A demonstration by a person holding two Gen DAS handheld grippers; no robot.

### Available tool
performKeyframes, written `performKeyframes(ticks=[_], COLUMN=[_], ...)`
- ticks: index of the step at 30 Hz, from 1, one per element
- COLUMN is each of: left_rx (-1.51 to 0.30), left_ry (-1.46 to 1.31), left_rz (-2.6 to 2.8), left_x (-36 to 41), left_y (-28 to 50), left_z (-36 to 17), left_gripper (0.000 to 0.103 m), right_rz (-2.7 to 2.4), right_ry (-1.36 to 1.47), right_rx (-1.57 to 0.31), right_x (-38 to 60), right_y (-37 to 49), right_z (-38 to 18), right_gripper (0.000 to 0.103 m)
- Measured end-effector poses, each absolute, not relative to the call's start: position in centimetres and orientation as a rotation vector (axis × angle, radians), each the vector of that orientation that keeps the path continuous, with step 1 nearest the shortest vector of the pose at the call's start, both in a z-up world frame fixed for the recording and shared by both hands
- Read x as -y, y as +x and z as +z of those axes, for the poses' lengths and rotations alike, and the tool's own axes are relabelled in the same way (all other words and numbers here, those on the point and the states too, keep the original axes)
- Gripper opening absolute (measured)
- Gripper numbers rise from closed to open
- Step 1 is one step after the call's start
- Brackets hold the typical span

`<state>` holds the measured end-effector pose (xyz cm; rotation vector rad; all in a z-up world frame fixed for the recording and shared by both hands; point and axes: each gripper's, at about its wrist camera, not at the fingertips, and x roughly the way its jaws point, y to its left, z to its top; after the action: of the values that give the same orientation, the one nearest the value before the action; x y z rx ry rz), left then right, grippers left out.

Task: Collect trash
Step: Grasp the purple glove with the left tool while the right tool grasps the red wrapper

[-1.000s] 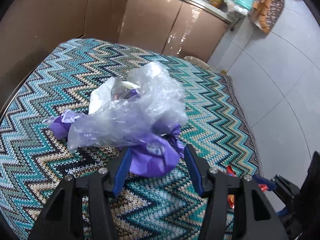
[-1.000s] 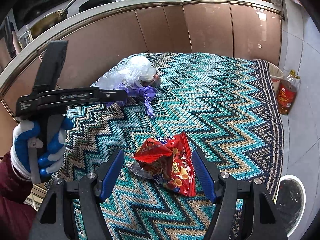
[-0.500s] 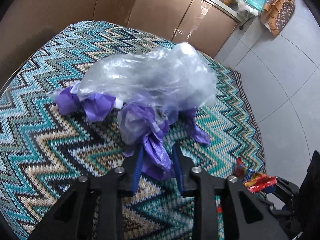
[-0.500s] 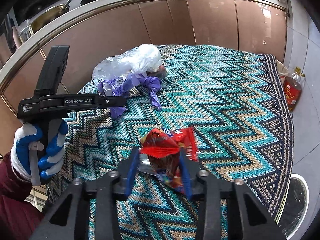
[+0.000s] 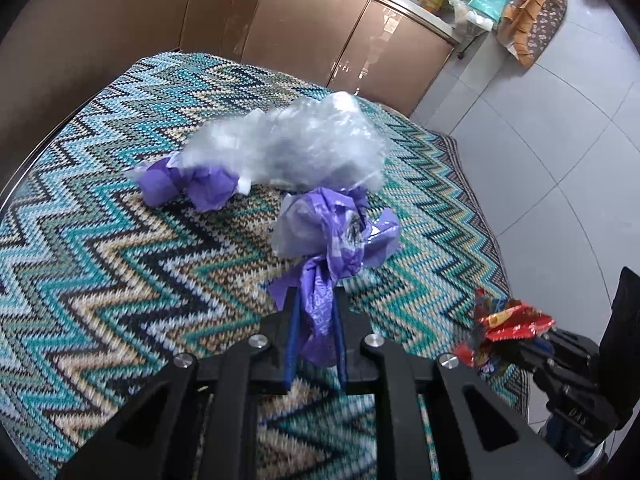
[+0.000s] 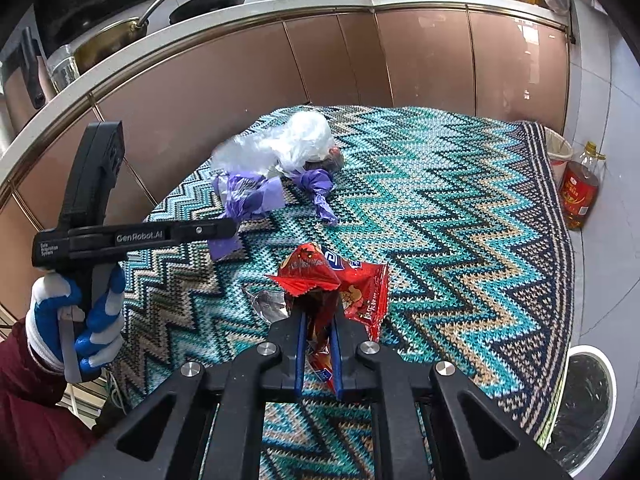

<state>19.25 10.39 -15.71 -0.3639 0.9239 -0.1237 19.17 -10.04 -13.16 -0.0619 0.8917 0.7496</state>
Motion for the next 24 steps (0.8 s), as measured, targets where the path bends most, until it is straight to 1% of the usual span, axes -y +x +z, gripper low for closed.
performKeyframes(ticks=[9, 24], left_rx=[-0.901, -0.688], left_ry=[-0.371, -0.289], left_rz=[-0.148, -0.125], left_x=[-11.3, -12.0], left_y=[15.8, 7.8], left_z=[-14.4, -7.7], left_gripper=[0.014, 0.014], right_rz=[0.74, 0.722], right_ry=[-0.067, -0.073], right_rx=[-0.838, -0.686], right_x=[10.4, 10.9], right_y=[16.3, 10.6], right_z=[-10.7, -5.1], right_gripper=[0.01, 0.01])
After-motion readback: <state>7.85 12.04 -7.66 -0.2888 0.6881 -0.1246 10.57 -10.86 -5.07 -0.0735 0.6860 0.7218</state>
